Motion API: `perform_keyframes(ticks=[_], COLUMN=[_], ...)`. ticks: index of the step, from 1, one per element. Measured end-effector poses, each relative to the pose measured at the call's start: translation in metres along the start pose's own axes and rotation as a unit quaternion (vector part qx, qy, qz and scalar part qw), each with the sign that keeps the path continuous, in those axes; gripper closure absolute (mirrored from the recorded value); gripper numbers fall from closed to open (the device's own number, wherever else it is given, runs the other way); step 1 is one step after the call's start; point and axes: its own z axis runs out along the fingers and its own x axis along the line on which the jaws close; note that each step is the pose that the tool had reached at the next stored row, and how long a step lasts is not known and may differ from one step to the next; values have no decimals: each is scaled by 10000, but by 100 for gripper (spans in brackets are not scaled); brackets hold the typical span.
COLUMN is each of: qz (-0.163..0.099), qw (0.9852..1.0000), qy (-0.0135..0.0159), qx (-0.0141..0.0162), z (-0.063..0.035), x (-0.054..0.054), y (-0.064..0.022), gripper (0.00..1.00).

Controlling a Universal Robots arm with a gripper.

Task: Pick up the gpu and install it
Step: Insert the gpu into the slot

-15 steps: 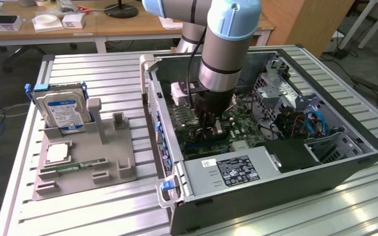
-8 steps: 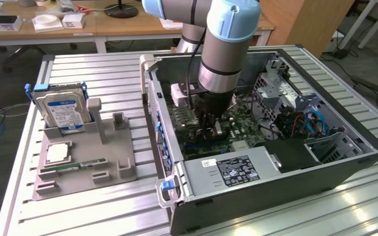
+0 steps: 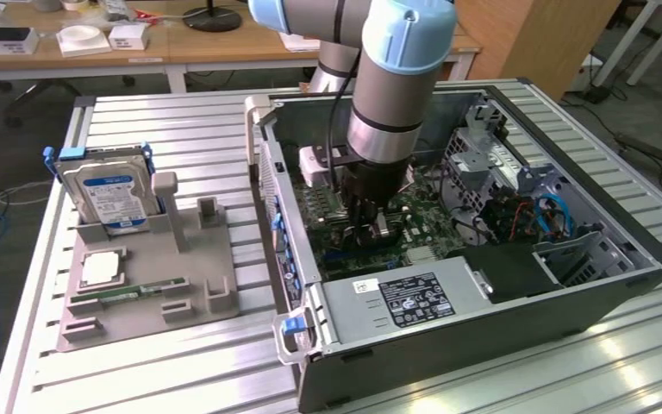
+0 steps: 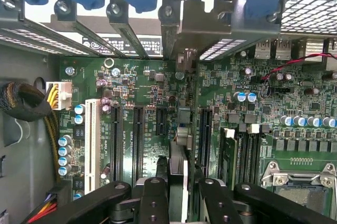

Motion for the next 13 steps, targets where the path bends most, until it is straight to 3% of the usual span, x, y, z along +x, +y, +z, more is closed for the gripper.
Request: perform_keyframes(ticks=[5, 7, 13], qz=[2, 0, -1], qw=[10000, 10000, 10000], qy=[-5, 0, 0], qx=[4, 6, 40], z=[4, -13, -147], x=[-2, 0, -2], y=[3, 2, 2], gripper=[72, 66, 66])
